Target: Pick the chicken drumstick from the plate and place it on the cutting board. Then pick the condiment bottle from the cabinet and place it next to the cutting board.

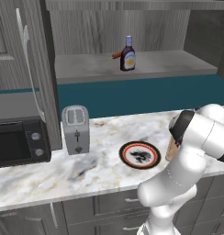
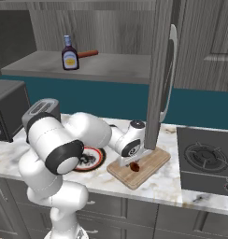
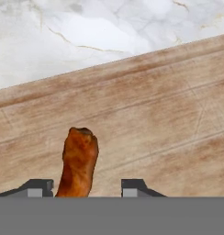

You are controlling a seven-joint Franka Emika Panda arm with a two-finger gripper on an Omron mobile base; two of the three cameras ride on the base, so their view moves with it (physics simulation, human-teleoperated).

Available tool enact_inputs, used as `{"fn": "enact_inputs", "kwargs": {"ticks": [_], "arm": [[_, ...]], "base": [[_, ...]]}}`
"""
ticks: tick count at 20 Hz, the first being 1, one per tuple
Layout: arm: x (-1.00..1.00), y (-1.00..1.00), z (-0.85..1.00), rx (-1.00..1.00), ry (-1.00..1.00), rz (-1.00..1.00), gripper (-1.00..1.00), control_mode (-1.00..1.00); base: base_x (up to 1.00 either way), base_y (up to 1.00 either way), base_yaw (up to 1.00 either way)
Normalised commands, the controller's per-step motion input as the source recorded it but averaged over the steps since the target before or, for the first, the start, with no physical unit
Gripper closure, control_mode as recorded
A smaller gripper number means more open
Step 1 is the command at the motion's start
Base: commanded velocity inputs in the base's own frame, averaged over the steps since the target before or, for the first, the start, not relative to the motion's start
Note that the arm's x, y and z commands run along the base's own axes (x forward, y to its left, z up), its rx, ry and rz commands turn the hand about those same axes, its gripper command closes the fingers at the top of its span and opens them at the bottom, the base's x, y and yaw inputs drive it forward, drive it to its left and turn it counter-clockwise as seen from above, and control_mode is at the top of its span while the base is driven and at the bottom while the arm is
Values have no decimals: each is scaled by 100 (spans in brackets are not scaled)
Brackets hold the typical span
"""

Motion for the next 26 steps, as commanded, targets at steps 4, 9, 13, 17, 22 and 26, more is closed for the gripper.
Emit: {"fn": "enact_inputs", "kwargs": {"ticks": [4,9,13,17,22,26], "arm": [[0,0,1,0,0,0,-100,-100],[0,0,20,0,0,0,-100,-100],[0,3,19,0,0,0,-100,-100],[0,11,17,0,0,0,-100,-100],[-1,14,11,0,0,0,-100,-100],[-4,15,12,0,0,0,-100,-100]], "base": [[0,0,0],[0,0,0],[0,0,0],[0,0,0],[0,0,0],[0,0,0]]}}
